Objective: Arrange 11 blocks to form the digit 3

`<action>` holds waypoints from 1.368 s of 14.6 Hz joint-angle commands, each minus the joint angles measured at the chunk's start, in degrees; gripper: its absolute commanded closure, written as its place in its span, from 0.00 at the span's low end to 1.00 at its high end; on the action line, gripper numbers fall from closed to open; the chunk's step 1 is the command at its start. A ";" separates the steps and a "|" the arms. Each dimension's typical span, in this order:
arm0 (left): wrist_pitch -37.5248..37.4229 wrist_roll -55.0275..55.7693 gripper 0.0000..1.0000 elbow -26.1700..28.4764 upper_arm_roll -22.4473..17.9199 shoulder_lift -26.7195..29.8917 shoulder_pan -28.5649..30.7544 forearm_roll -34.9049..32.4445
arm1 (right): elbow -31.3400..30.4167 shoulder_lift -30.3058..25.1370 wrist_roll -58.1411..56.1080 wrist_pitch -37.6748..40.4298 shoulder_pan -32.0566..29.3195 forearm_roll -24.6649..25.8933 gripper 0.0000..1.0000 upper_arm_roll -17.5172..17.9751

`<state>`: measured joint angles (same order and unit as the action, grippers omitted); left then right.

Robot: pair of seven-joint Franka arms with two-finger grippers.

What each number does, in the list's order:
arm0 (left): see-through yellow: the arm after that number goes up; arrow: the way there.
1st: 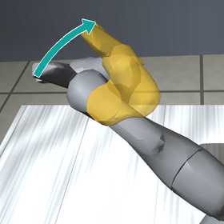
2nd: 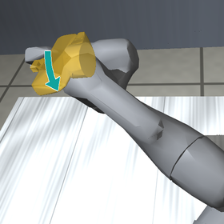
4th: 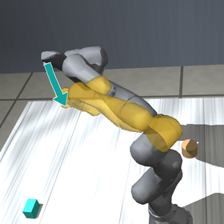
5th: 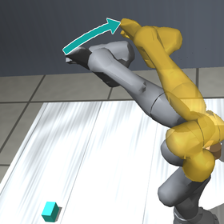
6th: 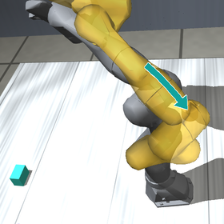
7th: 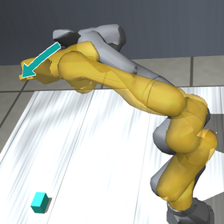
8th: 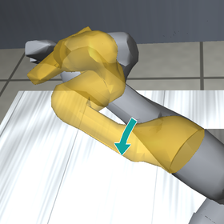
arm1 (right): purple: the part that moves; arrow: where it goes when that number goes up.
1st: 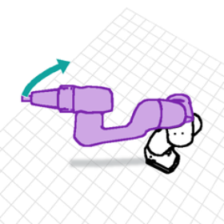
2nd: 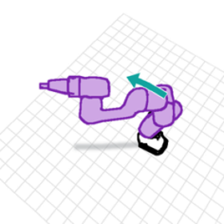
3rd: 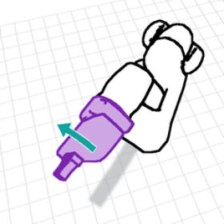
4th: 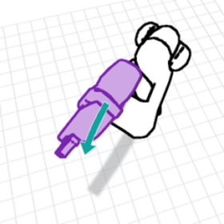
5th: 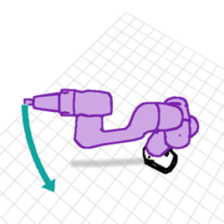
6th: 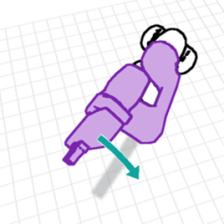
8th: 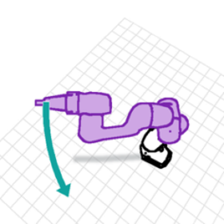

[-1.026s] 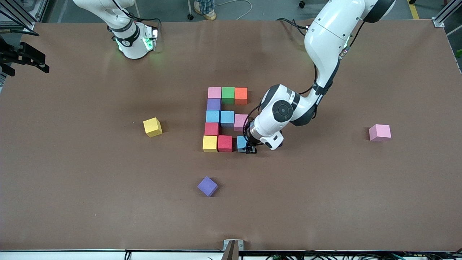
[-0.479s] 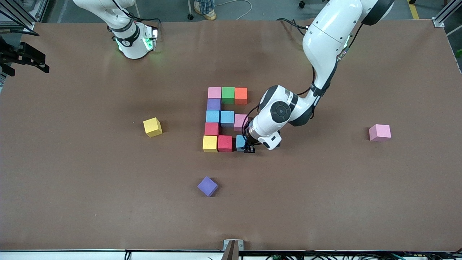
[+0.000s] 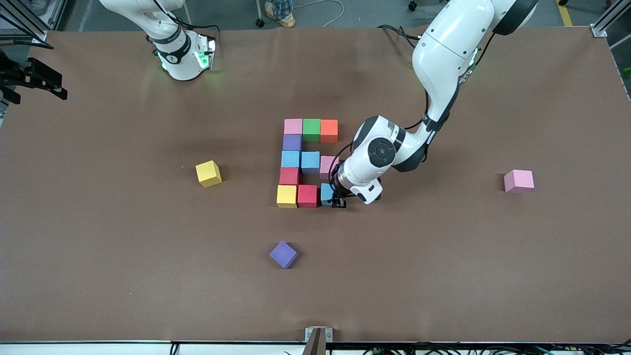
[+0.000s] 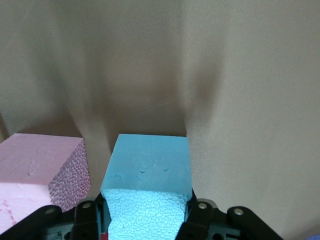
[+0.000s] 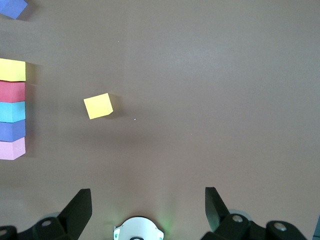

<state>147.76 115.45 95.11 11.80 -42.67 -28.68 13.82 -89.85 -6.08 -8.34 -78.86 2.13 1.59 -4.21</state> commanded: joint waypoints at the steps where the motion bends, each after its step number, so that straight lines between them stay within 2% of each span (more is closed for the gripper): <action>1: 0.69 -1.81 0.73 -1.41 0.15 -1.27 -0.24 1.92 | -1.12 -0.95 0.35 -0.07 0.51 0.96 0.00 -0.01; 14: 0.69 -3.57 0.73 -5.10 0.24 -3.91 0.29 1.83 | -1.12 -0.95 0.26 -0.07 0.42 0.96 0.00 -0.01; 20: 0.69 -3.39 0.73 -5.19 0.24 -4.09 -0.24 2.00 | -1.12 -0.95 0.26 -0.07 0.33 1.40 0.00 -0.10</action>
<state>147.76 113.59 91.29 11.94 -45.18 -28.49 13.99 -89.85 -6.08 -8.34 -78.86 2.13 1.78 -4.24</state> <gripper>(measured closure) 0.458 0.000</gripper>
